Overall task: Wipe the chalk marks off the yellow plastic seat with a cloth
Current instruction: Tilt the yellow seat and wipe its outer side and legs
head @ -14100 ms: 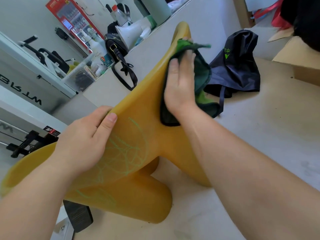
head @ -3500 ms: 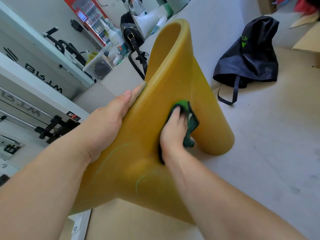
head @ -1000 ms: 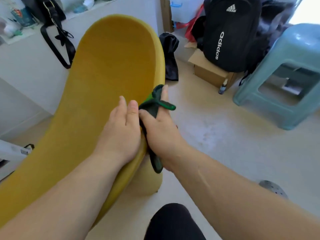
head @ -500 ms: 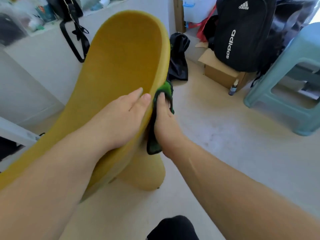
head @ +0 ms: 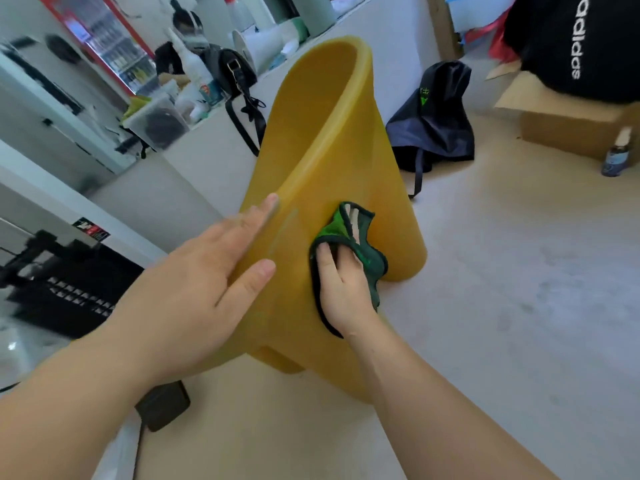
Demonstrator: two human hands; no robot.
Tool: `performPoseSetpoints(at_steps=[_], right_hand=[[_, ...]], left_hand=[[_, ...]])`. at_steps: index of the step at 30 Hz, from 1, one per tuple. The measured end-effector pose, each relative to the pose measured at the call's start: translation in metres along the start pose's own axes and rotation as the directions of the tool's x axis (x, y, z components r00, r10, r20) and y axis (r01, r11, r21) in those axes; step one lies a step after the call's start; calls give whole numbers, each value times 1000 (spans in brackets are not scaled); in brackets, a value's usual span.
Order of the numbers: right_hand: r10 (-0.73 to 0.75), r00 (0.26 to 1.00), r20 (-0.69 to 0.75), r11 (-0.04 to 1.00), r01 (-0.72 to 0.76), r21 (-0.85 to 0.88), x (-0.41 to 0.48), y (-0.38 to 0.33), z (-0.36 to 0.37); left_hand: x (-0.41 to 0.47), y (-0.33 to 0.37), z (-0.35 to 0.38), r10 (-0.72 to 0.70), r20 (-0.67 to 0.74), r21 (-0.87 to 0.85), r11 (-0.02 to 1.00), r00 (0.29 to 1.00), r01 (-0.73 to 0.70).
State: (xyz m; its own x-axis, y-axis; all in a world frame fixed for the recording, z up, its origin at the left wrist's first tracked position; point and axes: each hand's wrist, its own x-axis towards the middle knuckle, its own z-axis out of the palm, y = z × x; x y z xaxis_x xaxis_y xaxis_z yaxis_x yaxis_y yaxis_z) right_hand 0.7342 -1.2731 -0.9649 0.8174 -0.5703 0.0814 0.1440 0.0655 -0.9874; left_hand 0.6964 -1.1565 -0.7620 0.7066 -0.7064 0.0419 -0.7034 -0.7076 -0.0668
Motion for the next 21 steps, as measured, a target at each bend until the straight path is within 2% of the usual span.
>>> performPoseSetpoints(at_steps=[3,6,9,11,13,15,16,18,21], right_hand=[[48,999,-3,999,-48,20,-8,46,-8],[231,971,-59,973,-230,12,-28,111,-17],[527,844,-102,850,-523,64,-50,158,-17],[577,808,-123,816,-576,44,-47,158,-12],[455,873,-176,885,-465,-15,-38,126,-7],[205,963,-177,973,-220,-66,-33,78,2],[80,985,-152,992,-94,-89,-33,56,8],[-64,994,-94,992,53,-116,-37,23,19],[-117,990,-73,985,106,-135,-34,35,16]], left_hand=[[-2,7,14,-1,-132,188,982,991,26],[-2,16,28,-44,-262,303,945,964,125],[-2,19,32,-73,-285,296,942,956,160],[-2,18,30,-102,-268,267,947,958,176],[-2,19,30,-111,-260,252,951,959,178],[-2,23,30,-131,-246,240,952,960,191],[-1,22,31,-135,-246,225,955,960,192],[3,16,31,-136,-253,157,971,958,179],[8,7,35,-5,-219,68,997,976,20]])
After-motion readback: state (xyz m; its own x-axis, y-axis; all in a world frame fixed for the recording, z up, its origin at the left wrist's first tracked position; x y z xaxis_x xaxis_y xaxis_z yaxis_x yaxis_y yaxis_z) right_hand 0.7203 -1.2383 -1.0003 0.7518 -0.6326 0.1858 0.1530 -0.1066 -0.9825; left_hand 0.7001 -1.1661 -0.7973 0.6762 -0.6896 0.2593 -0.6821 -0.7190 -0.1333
